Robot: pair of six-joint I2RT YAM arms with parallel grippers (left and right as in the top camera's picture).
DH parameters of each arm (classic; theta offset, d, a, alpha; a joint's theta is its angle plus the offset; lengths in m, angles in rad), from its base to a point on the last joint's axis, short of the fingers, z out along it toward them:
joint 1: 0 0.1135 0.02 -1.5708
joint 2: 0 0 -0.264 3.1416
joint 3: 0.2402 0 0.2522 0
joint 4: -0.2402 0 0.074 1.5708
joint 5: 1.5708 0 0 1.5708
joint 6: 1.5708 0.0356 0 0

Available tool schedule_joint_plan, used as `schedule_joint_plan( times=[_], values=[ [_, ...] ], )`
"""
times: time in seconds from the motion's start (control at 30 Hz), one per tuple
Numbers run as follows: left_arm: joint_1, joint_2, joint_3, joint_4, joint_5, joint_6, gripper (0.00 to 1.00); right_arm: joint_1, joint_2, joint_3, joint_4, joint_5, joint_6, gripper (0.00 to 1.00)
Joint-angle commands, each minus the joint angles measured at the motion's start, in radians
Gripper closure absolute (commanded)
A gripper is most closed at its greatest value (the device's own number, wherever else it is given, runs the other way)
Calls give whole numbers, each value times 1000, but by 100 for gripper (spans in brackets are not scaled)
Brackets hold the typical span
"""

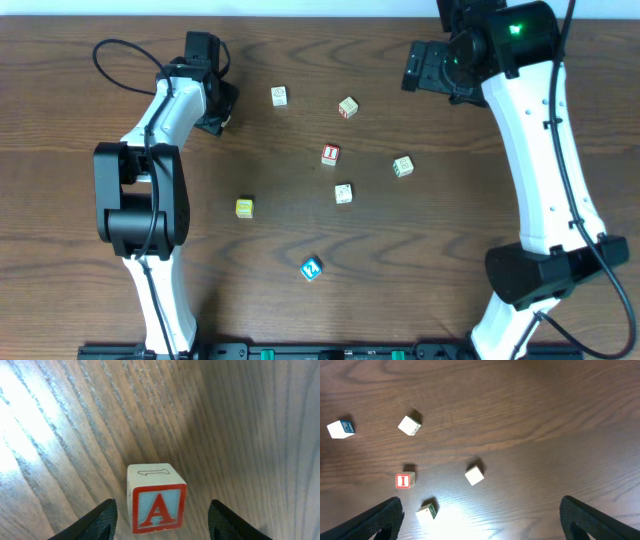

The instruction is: Spell out Ai2

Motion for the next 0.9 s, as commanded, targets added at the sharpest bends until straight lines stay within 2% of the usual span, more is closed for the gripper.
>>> schedule_joint_plan(
  times=[0.0,0.33,0.37,0.43,0.57,0.7,0.87],
  values=[
    [-4,14,-7,-11,-24,3,40,-1,5,7,-4,13,-15,1],
    [-4,60,-7,-9,0,2,39,-1,5,7,-13,14,-15,1],
    [-4,63,-7,-10,0,2,42,-1,5,7,-13,14,-15,1],
    [-4,68,-7,-5,0,2,55,-1,5,7,-12,14,-15,1],
    [-3,69,-7,13,-1,3,60,-1,5,7,-12,14,-15,1],
    [0,69,-7,16,-8,11,73,-1,5,7,-13,14,-15,1],
    [0,68,20,8,34,175,79,-1,5,7,-12,14,-15,1]
  ],
)
